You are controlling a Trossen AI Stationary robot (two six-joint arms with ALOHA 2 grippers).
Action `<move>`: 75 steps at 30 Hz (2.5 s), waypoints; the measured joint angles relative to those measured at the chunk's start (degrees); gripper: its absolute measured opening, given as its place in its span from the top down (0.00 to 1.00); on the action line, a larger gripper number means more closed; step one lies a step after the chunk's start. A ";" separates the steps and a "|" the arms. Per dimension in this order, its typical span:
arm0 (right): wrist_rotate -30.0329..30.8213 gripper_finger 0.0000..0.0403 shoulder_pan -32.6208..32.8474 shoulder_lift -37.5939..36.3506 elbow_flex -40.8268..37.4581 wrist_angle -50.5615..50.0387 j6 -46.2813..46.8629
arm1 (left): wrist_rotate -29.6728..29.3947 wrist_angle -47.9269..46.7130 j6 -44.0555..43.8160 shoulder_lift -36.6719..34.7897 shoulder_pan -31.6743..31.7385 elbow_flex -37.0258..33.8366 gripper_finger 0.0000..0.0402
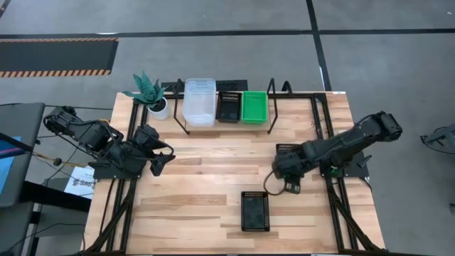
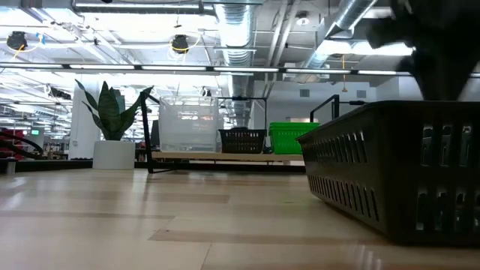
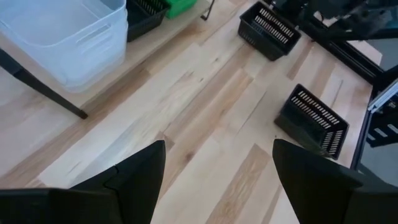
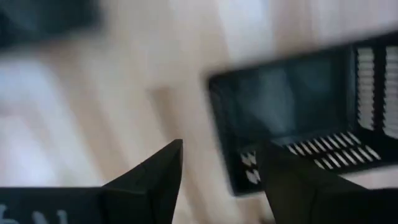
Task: Stack baskets on shelf by color
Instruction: Stack the top black bin on top of the black bin on the shelf
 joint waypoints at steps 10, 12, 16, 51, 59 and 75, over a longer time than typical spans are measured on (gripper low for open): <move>-1.46 0.43 2.01 -1.35 -14.36 11.89 -1.36 | 0.57 -0.01 -2.17 0.00 0.00 0.00 0.29; -1.47 0.43 2.44 -1.33 -15.31 12.85 -1.64 | 0.64 0.00 -2.26 0.02 0.00 0.00 0.29; 0.47 0.43 2.38 -1.19 -17.24 14.34 -2.00 | 0.44 -0.01 -2.26 0.02 0.00 0.00 0.29; 13.81 1.00 -14.30 -4.27 16.00 25.43 -25.35 | -0.50 -0.62 -0.60 0.00 -0.02 0.00 0.29; 8.58 1.00 -29.41 11.06 27.97 26.06 -39.02 | 0.87 -1.02 -0.62 -0.03 -0.02 0.02 0.29; 1.32 0.99 -38.20 37.74 49.49 17.49 -46.71 | 1.36 -1.55 -0.95 -0.01 -0.02 0.02 0.29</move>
